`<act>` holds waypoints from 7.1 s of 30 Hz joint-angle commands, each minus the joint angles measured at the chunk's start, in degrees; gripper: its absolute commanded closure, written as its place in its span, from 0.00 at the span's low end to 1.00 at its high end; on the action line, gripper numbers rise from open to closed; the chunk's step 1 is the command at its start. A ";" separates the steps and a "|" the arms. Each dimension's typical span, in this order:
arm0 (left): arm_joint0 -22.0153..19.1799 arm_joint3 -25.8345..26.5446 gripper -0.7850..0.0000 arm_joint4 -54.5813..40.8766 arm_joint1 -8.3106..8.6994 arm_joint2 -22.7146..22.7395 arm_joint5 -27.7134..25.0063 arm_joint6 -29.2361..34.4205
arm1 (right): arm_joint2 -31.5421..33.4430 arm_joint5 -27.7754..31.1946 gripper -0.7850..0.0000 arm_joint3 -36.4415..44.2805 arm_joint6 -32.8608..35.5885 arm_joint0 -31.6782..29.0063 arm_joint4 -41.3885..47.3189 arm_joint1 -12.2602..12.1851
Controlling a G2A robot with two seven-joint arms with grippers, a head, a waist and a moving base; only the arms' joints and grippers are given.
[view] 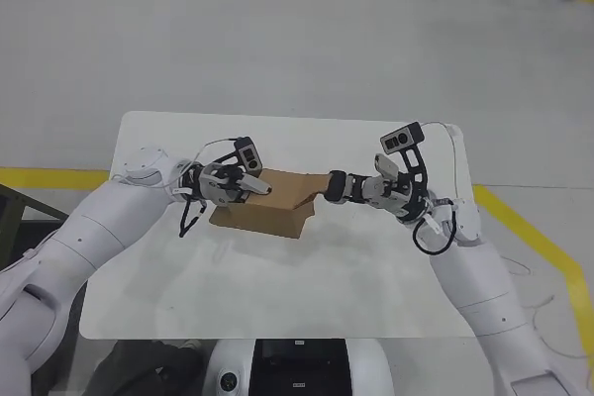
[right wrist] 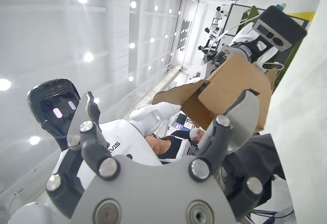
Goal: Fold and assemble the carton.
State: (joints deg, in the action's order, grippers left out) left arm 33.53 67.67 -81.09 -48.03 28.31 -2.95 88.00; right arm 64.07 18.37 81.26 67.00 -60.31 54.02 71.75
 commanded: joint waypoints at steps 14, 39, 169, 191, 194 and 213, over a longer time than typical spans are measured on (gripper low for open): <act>-0.72 -0.50 1.00 1.01 -0.28 -1.14 -0.96 0.00 | -0.75 -4.77 0.00 -2.17 3.81 0.44 7.34 0.94; -1.33 -2.33 1.00 1.34 -0.91 -1.87 -3.18 0.00 | -1.90 -1.81 0.00 4.04 -2.97 -3.00 -0.08 1.81; -3.50 2.41 1.00 -1.84 2.96 -6.87 0.51 0.00 | 2.19 12.56 0.00 20.94 -24.55 -7.01 -72.75 -2.09; -2.99 2.72 1.00 -2.38 3.21 -5.88 0.55 0.00 | 1.26 11.29 0.00 20.91 -27.20 -7.00 -75.76 -2.31; -2.93 2.79 1.00 -2.78 3.21 -5.75 0.50 0.00 | 1.01 11.27 0.00 21.10 -26.91 -6.98 -76.43 -2.32; -2.42 2.51 1.00 -2.74 3.15 -4.93 -0.03 0.00 | -0.15 11.07 0.00 21.48 -27.55 -7.08 -76.05 -2.17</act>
State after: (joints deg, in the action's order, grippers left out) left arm 31.12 70.19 -83.83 -44.88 23.39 -2.98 88.00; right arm 63.92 29.45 102.74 39.45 -67.39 -22.03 69.59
